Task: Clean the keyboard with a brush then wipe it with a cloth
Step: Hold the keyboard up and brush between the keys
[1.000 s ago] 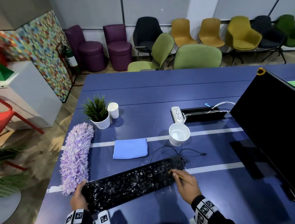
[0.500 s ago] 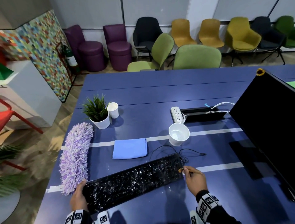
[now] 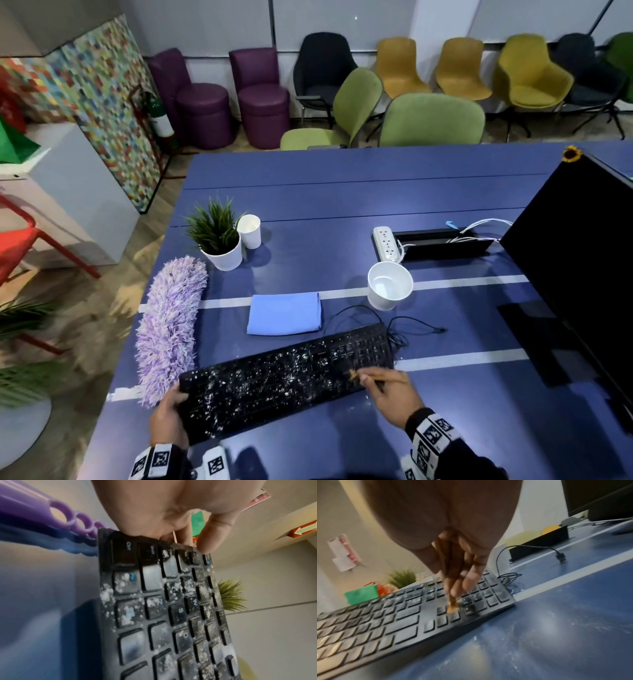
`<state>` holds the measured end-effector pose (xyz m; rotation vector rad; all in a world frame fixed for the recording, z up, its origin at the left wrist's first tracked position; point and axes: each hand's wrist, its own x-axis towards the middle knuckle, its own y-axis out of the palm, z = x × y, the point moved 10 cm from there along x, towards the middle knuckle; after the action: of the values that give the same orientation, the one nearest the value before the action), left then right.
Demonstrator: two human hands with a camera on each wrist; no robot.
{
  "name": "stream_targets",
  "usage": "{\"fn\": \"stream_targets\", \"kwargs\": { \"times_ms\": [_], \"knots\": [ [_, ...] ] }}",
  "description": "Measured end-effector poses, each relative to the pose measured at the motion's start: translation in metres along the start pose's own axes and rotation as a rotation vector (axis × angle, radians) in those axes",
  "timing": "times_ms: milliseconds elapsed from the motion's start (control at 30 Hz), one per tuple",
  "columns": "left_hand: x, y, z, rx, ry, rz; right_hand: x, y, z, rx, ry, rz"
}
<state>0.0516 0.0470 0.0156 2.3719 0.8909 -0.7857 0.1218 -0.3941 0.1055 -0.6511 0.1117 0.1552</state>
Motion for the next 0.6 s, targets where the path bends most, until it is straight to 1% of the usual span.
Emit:
{"fn": "stream_targets", "kwargs": {
  "times_ms": [67, 100, 133, 200, 233, 267, 300, 333, 367, 433, 467, 500, 567, 600],
  "knots": [
    [-0.001, 0.004, -0.001, 0.079, 0.012, 0.046, 0.002, -0.019, -0.01, -0.048, 0.071, -0.157],
    [0.0, 0.002, -0.003, 0.114, 0.044, 0.049, 0.002, -0.023, -0.014, -0.068, 0.083, -0.181],
    [-0.003, 0.001, -0.007, 0.143, 0.074, 0.051, 0.002, -0.018, -0.015, -0.07, 0.08, -0.133],
    [-0.004, 0.006, -0.01, 0.212, 0.103, 0.088, -0.001, -0.001, -0.008, -0.074, 0.019, 0.007],
    [-0.009, 0.01, -0.012, 0.255, 0.105, 0.115, -0.001, 0.001, -0.007, -0.073, 0.003, 0.012],
    [-0.011, 0.012, -0.014, 0.299, 0.11, 0.137, -0.001, -0.007, -0.007, -0.058, 0.004, -0.049],
    [-0.012, 0.011, -0.015, 0.343, 0.118, 0.147, -0.001, -0.016, -0.012, -0.032, 0.026, -0.137],
    [-0.014, 0.012, -0.019, 0.391, 0.128, 0.155, 0.0, -0.021, -0.02, -0.005, 0.068, -0.191],
    [-0.016, 0.011, -0.022, 0.426, 0.14, 0.16, 0.0, -0.018, -0.025, 0.016, 0.095, -0.177],
    [-0.019, 0.016, -0.027, 0.475, 0.163, 0.189, -0.004, 0.008, -0.026, 0.031, 0.123, -0.009],
    [-0.022, 0.02, -0.03, 0.5, 0.179, 0.21, -0.008, 0.015, -0.025, 0.029, 0.131, 0.009],
    [-0.023, 0.022, -0.033, 0.515, 0.194, 0.222, -0.01, 0.014, -0.024, 0.045, 0.137, -0.036],
    [-0.02, 0.021, -0.033, 0.564, 0.224, 0.233, -0.015, -0.004, -0.027, 0.098, 0.184, -0.245],
    [-0.017, 0.019, -0.032, 0.61, 0.243, 0.234, -0.017, -0.01, -0.031, 0.103, 0.213, -0.311]
  ]
}}
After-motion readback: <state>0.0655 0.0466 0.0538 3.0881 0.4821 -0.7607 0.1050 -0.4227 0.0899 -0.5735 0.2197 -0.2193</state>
